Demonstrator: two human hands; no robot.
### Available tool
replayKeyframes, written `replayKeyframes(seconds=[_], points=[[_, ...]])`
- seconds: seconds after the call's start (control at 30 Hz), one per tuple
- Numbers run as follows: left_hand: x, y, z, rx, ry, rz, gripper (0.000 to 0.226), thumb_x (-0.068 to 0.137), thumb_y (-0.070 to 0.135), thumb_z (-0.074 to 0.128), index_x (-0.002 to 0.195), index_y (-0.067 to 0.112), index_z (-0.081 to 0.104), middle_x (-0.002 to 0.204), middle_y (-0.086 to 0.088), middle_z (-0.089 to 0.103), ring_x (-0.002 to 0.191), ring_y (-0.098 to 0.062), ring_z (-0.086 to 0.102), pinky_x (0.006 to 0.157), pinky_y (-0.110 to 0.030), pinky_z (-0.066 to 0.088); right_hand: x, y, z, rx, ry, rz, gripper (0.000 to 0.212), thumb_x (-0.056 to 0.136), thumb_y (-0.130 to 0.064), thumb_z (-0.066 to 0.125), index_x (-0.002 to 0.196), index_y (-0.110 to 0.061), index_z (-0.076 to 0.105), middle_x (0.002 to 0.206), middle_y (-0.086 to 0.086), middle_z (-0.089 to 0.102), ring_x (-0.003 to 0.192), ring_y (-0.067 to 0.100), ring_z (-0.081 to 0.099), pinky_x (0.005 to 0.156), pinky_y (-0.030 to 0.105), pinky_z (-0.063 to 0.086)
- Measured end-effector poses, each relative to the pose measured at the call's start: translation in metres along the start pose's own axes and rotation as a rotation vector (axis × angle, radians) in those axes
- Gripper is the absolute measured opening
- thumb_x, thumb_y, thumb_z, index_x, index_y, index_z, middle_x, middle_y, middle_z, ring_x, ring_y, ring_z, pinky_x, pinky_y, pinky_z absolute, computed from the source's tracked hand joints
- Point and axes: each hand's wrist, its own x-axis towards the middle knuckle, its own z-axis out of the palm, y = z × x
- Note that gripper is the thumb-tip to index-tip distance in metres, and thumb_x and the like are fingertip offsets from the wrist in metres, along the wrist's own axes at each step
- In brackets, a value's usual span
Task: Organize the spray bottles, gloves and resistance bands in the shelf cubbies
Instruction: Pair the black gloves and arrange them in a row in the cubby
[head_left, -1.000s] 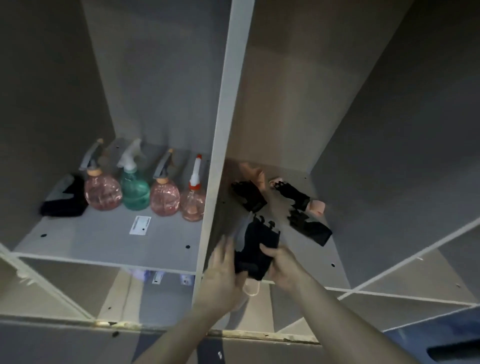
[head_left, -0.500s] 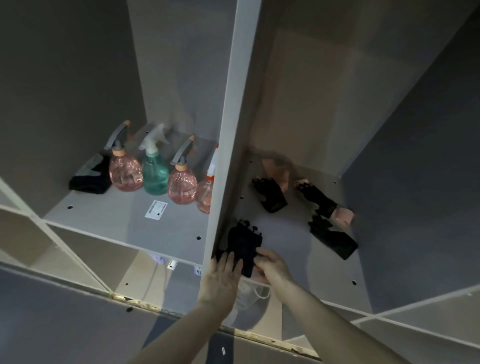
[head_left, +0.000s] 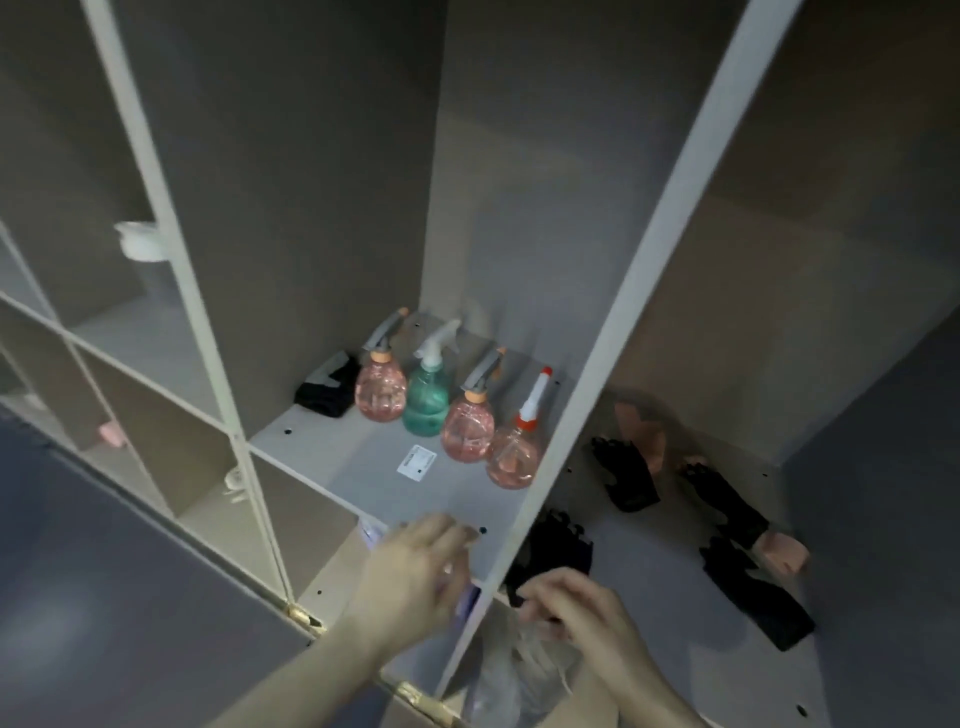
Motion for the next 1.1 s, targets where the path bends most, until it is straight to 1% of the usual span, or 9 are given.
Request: replayKeyframes(seconds=[0.1,0.27,0.47,0.6,0.7,0.8,0.87,0.93,1.1], points=[[0.008,-0.065,-0.025,0.082,-0.018,-0.318,0.035,0.079,0.026,0.046,0.109,0.023,0.064,0.096,0.003,0.066,0.082,-0.022,0.068,0.065,-0.031,0.053,0.008,-0.024,0.049,-0.038,-0.185,-0.093,0.013,0.079,-0.024,0.064,0.088,-0.019,0.072,0.092,-0.002,0.076,0.089,0.005,0.067,0.081,0.018,0.048],[0.048,-0.164,-0.04,0.072,-0.205,-0.618,0.063,0.093,0.025,0.048,0.149,0.018,0.021,0.147,-0.006,0.035,0.13,-0.028,0.043,0.098,-0.04,0.043,0.081,-0.063,0.123,-0.051,-0.275,-0.127,0.041,0.086,-0.025,0.059,0.119,-0.049,0.052,0.127,-0.021,0.057,0.116,-0.007,0.052,0.09,0.014,0.043],[0.1,-0.256,-0.032,0.055,-0.385,-0.581,0.07,0.093,0.017,0.048,0.152,0.016,0.01,0.16,-0.005,0.011,0.146,-0.022,0.018,0.115,-0.033,0.024,0.169,-0.106,0.18,-0.018,-0.268,-0.037,0.052,0.096,-0.009,0.046,0.142,-0.028,0.033,0.14,-0.006,0.043,0.122,0.005,0.04,0.104,0.022,0.03],[0.125,-0.295,-0.01,0.142,-0.461,-0.469,0.066,0.092,0.008,0.039,0.151,0.016,0.011,0.161,-0.002,0.006,0.147,-0.017,0.013,0.117,-0.03,0.015,0.209,-0.108,0.193,0.041,-0.167,0.0,0.052,0.095,-0.004,0.047,0.141,-0.024,0.036,0.127,-0.006,0.05,0.113,0.004,0.049,0.082,0.009,0.039],[0.124,-0.323,0.009,0.378,-0.399,-0.345,0.058,0.081,0.011,0.038,0.138,0.011,0.047,0.136,-0.002,0.053,0.122,-0.02,0.053,0.106,-0.03,0.033,0.219,-0.1,0.196,0.038,-0.123,0.025,0.054,0.093,-0.007,0.052,0.139,-0.03,0.038,0.121,-0.011,0.055,0.1,-0.01,0.051,0.08,0.007,0.04],[0.106,-0.333,0.028,0.529,-0.428,-0.194,0.031,0.056,0.022,0.049,0.067,0.014,0.076,0.065,0.0,0.069,0.052,-0.018,0.062,0.068,-0.033,0.035,0.218,-0.096,0.19,0.035,-0.117,0.052,0.053,0.094,-0.008,0.051,0.136,-0.035,0.035,0.122,-0.012,0.054,0.104,-0.009,0.051,0.079,0.006,0.043],[0.104,-0.334,0.028,0.541,-0.325,-0.205,0.008,0.045,0.015,0.071,0.052,0.014,0.068,0.054,-0.002,0.062,0.044,-0.02,0.058,0.06,-0.03,0.042,0.218,-0.097,0.188,0.033,-0.103,0.056,0.051,0.094,-0.007,0.05,0.133,-0.037,0.036,0.122,-0.012,0.056,0.104,-0.007,0.052,0.078,0.007,0.045],[0.106,-0.331,0.016,0.417,-0.282,-0.228,0.029,0.03,0.009,0.084,0.05,0.017,0.064,0.052,0.0,0.06,0.044,-0.019,0.059,0.051,-0.024,0.047,0.219,-0.098,0.19,0.037,-0.09,0.081,0.05,0.094,-0.008,0.051,0.134,-0.035,0.038,0.118,-0.012,0.058,0.104,-0.002,0.054,0.085,0.014,0.045],[0.115,-0.295,-0.051,-0.335,-0.03,-0.567,0.011,0.082,0.017,0.066,0.076,0.012,0.059,0.072,0.0,0.061,0.07,-0.021,0.059,0.062,-0.029,0.044,0.214,-0.107,0.203,0.098,-0.094,0.114,0.051,0.091,-0.016,0.057,0.138,-0.029,0.042,0.117,-0.011,0.059,0.114,0.008,0.054,0.1,0.031,0.044]])
